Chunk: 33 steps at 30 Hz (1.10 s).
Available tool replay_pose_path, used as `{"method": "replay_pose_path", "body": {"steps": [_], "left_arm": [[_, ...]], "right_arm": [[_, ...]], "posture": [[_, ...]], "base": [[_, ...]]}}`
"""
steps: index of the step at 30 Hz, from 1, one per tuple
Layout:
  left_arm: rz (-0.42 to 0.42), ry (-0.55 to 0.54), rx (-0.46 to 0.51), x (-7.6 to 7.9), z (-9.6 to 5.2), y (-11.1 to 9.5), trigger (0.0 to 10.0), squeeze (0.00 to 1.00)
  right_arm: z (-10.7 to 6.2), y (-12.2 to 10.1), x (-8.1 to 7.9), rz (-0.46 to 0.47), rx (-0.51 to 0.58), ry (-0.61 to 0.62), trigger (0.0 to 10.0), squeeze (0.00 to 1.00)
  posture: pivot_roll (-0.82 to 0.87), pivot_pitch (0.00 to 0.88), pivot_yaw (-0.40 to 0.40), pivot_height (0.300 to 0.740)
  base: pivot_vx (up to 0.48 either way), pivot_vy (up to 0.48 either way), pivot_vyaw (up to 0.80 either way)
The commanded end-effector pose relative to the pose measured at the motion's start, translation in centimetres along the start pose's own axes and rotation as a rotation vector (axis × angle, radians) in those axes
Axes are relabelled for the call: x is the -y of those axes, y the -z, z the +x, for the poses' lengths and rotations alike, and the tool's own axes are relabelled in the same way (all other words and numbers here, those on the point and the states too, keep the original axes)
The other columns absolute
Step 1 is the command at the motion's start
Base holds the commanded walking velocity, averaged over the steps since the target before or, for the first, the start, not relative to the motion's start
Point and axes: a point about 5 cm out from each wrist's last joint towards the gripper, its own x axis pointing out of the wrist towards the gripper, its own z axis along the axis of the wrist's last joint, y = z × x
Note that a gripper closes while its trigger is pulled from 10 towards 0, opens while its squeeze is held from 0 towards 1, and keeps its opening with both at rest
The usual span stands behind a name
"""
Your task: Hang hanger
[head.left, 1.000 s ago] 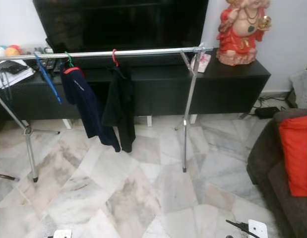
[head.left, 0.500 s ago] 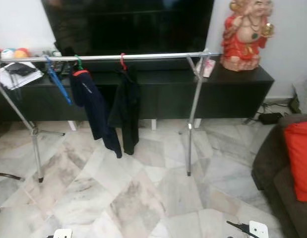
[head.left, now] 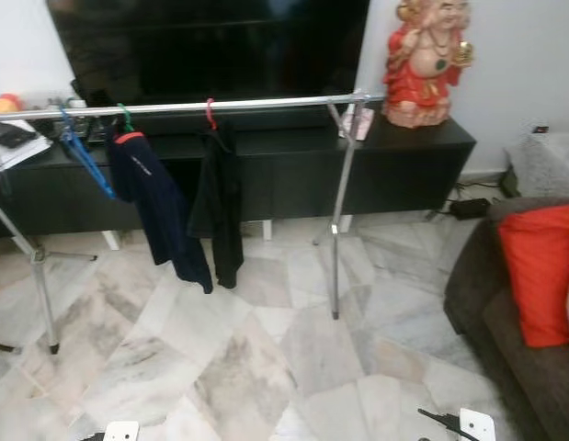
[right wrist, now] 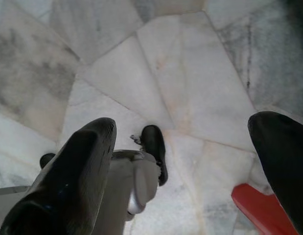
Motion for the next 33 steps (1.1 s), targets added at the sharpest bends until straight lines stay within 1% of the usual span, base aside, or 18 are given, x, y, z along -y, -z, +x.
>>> {"method": "replay_pose_path", "body": {"steps": [1,3,8,11,14,18,20,33], "left_arm": [[0.011,0.0,-0.001,0.2,0.0,0.0,10.0,0.0],[0.008,0.003,0.001,0.2,0.0,0.1,10.0,0.0],[-0.003,-0.005,-0.001,-0.7,-0.2,0.5,10.0,0.0],[-0.005,-0.008,-0.002,-1.0,-0.2,0.7,10.0,0.0],[-0.005,-0.006,-0.003,-0.9,-0.2,0.9,10.0,0.0],[0.009,0.002,-0.009,0.1,-0.2,1.2,10.0,0.0],[0.014,0.003,-0.01,0.3,-0.2,1.2,10.0,0.0],[0.028,0.005,-0.009,0.9,-0.1,0.9,10.0,0.0]], "right_arm": [[0.0,0.1,0.2,0.002,-0.007,0.006,10.0,0.0],[0.0,0.1,0.2,0.003,-0.006,0.006,10.0,0.0],[0.0,0.1,0.2,0.004,-0.005,0.005,10.0,0.0],[0.0,0.1,0.2,0.004,-0.005,0.006,10.0,0.0],[0.0,0.1,0.2,0.004,-0.006,0.006,10.0,0.0],[0.0,0.1,0.2,0.004,-0.006,0.006,10.0,0.0],[0.0,0.1,0.1,0.004,-0.006,0.006,10.0,0.0],[0.0,0.1,0.1,0.006,-0.007,0.004,10.0,0.0]], "posture": [[-0.06,0.0,0.001,0.74],[-0.06,0.0,0.001,0.74],[-0.06,0.0,0.001,0.74],[-0.06,0.0,0.001,0.74],[-0.06,0.0,0.001,0.74],[-0.06,0.0,0.002,0.74],[-0.06,0.0,0.002,0.74],[-0.06,0.0,0.002,0.74]], "base": [[0.0,0.0,0.0],[0.0,0.0,0.0],[0.0,0.0,0.0],[-0.082,0.0,0.0],[-0.252,0.0,0.0],[-0.189,0.0,0.0],[0.0,0.0,0.0],[0.0,0.0,0.0]]}}
